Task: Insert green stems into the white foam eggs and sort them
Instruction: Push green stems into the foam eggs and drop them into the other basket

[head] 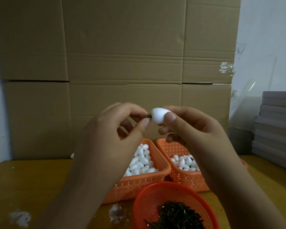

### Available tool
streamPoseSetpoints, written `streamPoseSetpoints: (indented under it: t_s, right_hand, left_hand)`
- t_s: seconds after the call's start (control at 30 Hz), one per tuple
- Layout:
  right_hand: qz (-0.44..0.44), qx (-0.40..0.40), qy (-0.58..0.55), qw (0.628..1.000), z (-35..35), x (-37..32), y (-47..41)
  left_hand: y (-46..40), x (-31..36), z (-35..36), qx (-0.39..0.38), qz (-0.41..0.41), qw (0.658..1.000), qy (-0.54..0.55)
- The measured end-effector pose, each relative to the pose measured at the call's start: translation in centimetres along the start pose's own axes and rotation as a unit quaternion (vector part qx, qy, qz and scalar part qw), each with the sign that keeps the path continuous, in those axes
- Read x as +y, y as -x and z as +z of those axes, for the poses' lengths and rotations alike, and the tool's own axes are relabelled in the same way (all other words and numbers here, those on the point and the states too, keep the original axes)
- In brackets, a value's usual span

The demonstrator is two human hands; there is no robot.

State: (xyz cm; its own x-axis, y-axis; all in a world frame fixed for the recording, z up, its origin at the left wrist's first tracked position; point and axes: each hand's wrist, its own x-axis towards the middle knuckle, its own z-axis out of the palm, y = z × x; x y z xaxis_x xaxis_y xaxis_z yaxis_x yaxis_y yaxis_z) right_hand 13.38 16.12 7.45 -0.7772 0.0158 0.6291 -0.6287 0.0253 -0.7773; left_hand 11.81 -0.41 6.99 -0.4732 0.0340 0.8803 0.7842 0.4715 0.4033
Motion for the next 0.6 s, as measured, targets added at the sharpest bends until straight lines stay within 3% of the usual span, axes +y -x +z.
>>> streamPoseSetpoints:
  t_s: [0.6]
  right_hand:
    - [-0.023, -0.032, 0.01, 0.999, 0.08, 0.16, 0.0]
  left_hand:
    - [-0.24, -0.54, -0.11, -0.004, -0.03, 0.998, 0.05]
